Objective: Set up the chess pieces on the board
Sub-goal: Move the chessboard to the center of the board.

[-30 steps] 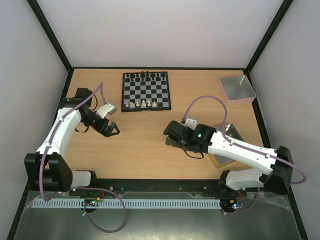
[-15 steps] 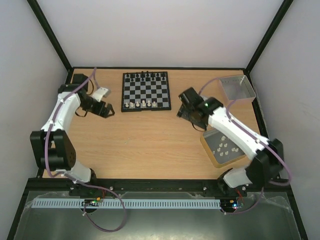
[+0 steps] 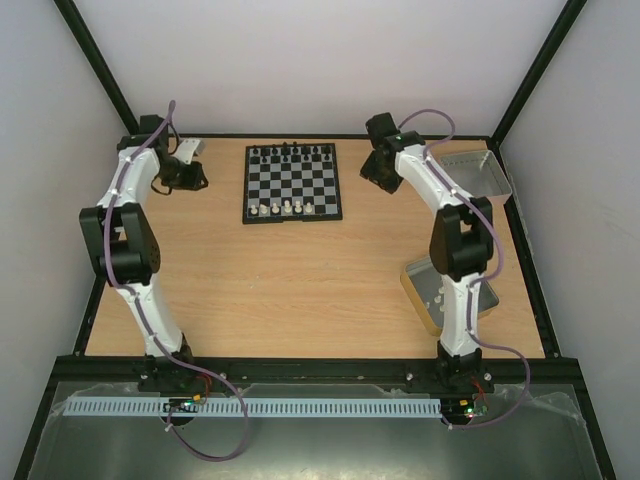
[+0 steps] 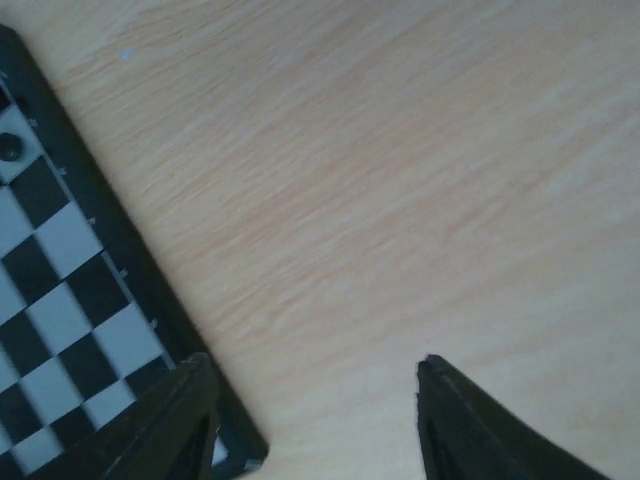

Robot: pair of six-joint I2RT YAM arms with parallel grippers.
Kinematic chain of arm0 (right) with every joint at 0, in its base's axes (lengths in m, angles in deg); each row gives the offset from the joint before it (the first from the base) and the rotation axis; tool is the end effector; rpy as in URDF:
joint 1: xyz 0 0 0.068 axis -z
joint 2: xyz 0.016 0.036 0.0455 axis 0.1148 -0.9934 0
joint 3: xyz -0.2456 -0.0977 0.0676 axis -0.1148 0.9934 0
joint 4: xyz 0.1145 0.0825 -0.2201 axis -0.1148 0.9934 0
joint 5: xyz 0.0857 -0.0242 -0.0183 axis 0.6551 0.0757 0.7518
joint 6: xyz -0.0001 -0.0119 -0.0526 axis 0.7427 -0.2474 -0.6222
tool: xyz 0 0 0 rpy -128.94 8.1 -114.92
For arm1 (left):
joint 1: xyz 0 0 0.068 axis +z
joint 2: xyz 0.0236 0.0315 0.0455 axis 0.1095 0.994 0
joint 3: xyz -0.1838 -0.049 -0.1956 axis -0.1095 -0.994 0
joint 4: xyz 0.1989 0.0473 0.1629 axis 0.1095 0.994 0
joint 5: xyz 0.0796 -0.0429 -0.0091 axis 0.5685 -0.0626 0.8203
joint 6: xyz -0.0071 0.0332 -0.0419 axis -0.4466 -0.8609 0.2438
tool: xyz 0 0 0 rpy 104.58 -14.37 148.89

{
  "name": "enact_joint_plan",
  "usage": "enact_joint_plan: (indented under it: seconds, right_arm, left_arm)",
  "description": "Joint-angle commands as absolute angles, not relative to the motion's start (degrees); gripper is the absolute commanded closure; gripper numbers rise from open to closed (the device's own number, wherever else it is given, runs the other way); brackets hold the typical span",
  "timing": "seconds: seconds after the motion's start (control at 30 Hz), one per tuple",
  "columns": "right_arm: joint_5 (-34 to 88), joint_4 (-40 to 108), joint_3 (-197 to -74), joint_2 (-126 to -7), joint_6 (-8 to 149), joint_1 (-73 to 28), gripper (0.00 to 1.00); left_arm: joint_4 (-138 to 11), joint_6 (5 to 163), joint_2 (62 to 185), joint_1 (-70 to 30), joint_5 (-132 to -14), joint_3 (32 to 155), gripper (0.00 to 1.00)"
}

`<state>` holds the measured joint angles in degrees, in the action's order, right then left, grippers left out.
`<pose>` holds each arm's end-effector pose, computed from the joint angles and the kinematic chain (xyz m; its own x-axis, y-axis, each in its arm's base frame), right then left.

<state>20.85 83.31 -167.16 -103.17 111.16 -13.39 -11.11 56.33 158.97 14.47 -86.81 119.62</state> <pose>0.4223 0.1545 0.2654 -0.8125 0.4916 -0.3134 0.3676 0.8492 0.3790 0.4135 0.0459 0.2682 -0.8376 0.1417 -0.5277 0.2817 0.9395 -0.1949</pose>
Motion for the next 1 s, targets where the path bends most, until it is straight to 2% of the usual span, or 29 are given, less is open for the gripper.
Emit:
enact_joint_plan:
  seconds: [0.0,0.07,0.13,0.17,0.2,0.23,0.97]
  right_arm:
    - [24.1,85.8,-176.1,-112.9,108.8,-12.5,0.51]
    - [25.1,85.8,-179.0,-115.9,108.5,-12.5,0.57]
    - [25.5,85.4,-180.4,-117.8,108.5,-12.5,0.66]
    - [25.6,84.7,-180.5,-118.4,108.5,-12.5,0.74]
    - [25.5,84.4,-180.6,-118.9,108.7,-12.5,0.91]
    - [25.6,84.4,-180.8,-119.4,108.9,-12.5,0.97]
    - [32.2,76.3,-182.1,-127.4,110.2,-12.4,0.98]
  left_arm:
    - [-10.8,59.8,165.8,14.6,-87.8,122.8,0.85]
    - [-11.5,60.5,168.1,14.5,-89.0,122.9,0.88]
    - [-12.6,61.1,169.8,14.3,-90.4,122.7,0.96]
    - [-13.0,61.4,170.6,14.0,-90.7,122.7,0.98]
    - [-13.4,61.6,171.3,13.6,-90.8,122.7,0.98]
    - [-13.8,61.8,172.0,13.1,-90.9,122.7,0.98]
    - [-18.5,67.4,185.4,7.9,-91.8,132.7,0.98]
